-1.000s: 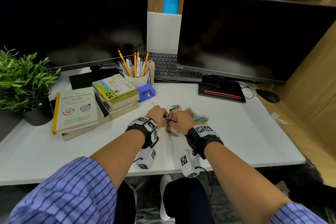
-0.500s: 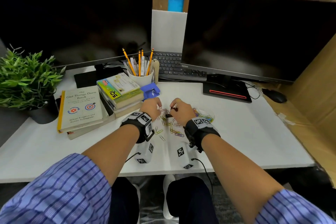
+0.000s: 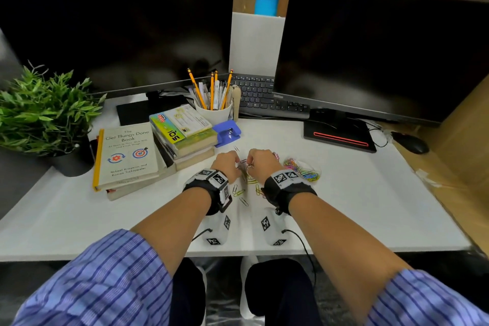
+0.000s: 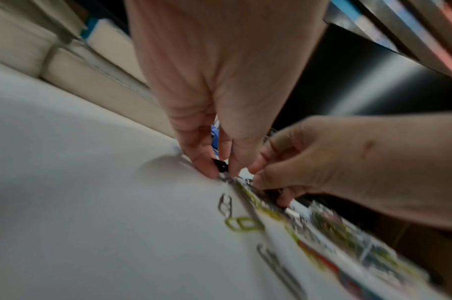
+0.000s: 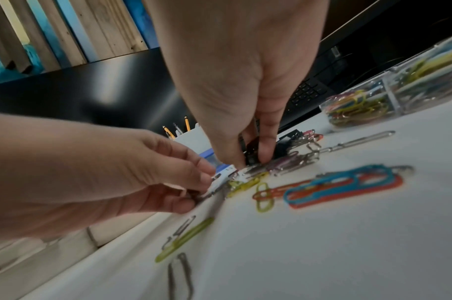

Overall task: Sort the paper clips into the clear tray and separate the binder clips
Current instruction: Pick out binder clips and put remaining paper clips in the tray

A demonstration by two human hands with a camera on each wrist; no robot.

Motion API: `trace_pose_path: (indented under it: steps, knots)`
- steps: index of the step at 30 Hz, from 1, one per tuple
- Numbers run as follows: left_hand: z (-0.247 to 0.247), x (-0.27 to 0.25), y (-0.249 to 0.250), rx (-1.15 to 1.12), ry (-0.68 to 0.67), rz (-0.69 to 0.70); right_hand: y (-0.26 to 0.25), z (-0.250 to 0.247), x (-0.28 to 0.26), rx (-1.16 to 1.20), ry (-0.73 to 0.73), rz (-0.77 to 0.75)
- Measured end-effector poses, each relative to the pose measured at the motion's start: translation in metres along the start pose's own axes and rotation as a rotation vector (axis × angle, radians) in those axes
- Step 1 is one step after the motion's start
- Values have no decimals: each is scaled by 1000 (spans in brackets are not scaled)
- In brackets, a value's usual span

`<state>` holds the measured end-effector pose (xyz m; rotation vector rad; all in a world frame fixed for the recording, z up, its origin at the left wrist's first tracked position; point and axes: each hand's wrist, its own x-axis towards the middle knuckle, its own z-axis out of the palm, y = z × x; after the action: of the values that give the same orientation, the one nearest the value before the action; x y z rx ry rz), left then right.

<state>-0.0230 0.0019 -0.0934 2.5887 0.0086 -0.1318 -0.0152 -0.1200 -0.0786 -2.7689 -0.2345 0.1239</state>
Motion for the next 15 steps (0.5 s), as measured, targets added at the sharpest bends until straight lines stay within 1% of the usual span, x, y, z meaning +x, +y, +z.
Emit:
trace_pose_path:
  steps: [3, 6, 8, 9, 12, 15]
  knots:
    - [-9, 1, -10, -31, 11, -35, -2, -6, 2, 96, 20, 45]
    - [-20, 0, -25, 2, 80, -54, -13, -5, 5, 313, 103, 57]
    - [-28, -2, -34, 42, 123, -66, -28, 1, 4, 454, 91, 46]
    - [-31, -3, -38, 67, 133, -75, -36, 6, 3, 484, 64, 39]
    - [-38, -8, -47, 129, 128, -108, -54, 23, 4, 470, 0, 17]
    - [-39, -10, -49, 177, 131, -101, -61, 30, 5, 438, -8, -2]
